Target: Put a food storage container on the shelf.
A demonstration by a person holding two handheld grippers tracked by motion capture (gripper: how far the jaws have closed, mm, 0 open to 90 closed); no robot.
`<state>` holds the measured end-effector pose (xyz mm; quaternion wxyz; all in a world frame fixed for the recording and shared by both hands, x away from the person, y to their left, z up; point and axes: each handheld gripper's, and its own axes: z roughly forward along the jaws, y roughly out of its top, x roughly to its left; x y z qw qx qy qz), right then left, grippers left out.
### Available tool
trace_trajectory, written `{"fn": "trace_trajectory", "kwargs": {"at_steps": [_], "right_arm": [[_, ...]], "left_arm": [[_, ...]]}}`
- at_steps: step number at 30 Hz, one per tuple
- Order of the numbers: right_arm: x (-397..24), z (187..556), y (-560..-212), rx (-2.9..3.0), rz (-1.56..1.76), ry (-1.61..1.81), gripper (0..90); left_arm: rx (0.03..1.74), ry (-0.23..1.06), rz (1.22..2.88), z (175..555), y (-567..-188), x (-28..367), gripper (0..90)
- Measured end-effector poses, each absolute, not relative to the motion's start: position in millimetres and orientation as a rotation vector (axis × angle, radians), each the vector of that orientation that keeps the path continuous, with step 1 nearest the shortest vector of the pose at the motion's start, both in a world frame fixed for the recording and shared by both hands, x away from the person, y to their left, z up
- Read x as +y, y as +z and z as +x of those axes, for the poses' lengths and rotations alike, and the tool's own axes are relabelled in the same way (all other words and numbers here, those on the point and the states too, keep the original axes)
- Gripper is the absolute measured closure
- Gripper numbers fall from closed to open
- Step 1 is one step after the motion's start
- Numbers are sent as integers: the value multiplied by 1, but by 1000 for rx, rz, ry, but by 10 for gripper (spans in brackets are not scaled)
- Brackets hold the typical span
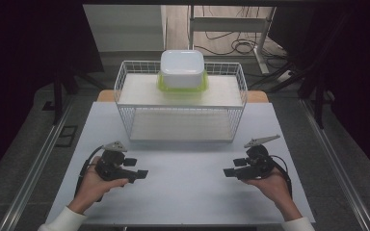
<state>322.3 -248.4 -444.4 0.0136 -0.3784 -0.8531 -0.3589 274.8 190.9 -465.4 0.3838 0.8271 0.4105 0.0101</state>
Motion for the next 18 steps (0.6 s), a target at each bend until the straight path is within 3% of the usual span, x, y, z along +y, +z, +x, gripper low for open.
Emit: {"fn": "trace_trajectory", "kwargs": {"at_steps": [18], "right_arm": [[-249,321,-458,-2667,-1217,-1103,271]], "left_arm": [[1090,25,2086,272,-478,199,278]]}}
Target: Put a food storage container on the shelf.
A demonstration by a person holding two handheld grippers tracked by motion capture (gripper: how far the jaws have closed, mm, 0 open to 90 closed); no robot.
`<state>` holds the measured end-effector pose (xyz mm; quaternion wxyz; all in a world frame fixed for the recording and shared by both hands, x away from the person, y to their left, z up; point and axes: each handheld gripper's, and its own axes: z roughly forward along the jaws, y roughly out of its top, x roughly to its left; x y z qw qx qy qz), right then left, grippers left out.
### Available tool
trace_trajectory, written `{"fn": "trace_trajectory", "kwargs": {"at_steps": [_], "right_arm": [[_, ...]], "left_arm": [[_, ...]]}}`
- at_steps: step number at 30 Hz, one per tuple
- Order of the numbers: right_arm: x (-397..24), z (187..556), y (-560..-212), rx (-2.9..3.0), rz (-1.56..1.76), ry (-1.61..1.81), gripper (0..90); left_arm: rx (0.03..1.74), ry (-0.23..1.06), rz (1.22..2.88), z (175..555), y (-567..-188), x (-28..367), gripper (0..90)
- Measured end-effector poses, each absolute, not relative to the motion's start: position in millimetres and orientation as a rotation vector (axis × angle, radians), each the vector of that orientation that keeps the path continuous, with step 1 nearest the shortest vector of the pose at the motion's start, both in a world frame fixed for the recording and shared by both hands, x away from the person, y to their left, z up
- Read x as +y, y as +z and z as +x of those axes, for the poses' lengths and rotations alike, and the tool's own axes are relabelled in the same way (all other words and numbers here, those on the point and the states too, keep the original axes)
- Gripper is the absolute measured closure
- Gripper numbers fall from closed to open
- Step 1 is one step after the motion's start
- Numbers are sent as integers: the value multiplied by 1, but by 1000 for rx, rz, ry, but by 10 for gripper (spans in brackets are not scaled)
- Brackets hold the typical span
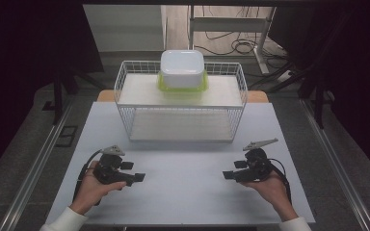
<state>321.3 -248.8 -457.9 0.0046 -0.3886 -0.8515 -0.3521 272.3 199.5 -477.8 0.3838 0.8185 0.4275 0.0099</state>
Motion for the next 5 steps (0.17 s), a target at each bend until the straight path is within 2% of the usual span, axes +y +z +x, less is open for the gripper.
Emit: {"fn": "trace_trajectory", "kwargs": {"at_steps": [5], "right_arm": [[-249,321,-457,-2671,-1220,-1116,247]], "left_arm": [[1091,32,2085,273,-479,199,270]]}}
